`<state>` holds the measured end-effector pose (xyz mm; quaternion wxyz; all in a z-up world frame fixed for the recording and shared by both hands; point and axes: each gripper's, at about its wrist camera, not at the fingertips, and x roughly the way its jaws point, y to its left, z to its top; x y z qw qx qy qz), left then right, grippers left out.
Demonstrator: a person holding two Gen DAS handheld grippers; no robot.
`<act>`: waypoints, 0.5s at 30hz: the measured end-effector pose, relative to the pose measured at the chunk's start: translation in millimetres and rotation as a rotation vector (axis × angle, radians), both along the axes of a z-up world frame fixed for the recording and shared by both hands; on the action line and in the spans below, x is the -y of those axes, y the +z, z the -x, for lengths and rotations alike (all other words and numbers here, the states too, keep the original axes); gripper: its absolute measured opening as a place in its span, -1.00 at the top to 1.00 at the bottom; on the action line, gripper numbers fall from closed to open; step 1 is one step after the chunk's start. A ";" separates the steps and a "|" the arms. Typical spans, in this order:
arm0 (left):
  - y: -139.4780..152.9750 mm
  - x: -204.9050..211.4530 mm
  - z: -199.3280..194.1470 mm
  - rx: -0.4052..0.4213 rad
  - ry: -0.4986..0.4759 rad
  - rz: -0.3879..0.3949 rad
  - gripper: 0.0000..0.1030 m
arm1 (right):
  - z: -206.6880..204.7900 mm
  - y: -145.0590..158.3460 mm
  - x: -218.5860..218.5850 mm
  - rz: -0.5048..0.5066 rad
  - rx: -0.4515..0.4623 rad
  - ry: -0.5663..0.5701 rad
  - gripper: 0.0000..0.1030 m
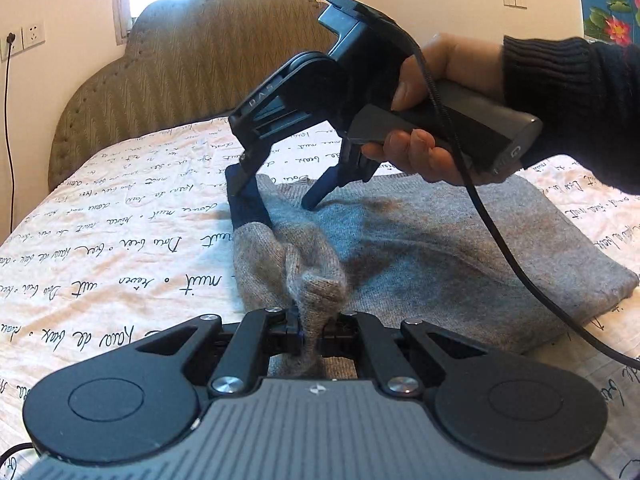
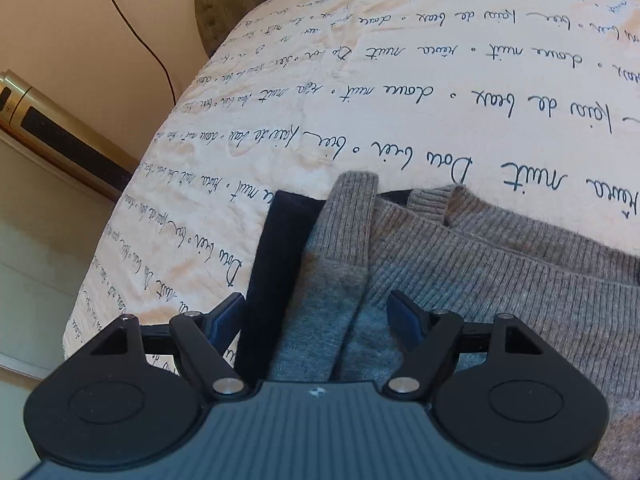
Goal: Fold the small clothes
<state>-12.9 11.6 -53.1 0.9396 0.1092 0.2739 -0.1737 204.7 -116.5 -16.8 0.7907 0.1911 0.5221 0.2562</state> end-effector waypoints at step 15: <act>5.5 16.1 12.9 0.021 0.001 -0.039 0.92 | -7.6 -4.7 -23.0 0.007 0.099 0.035 0.78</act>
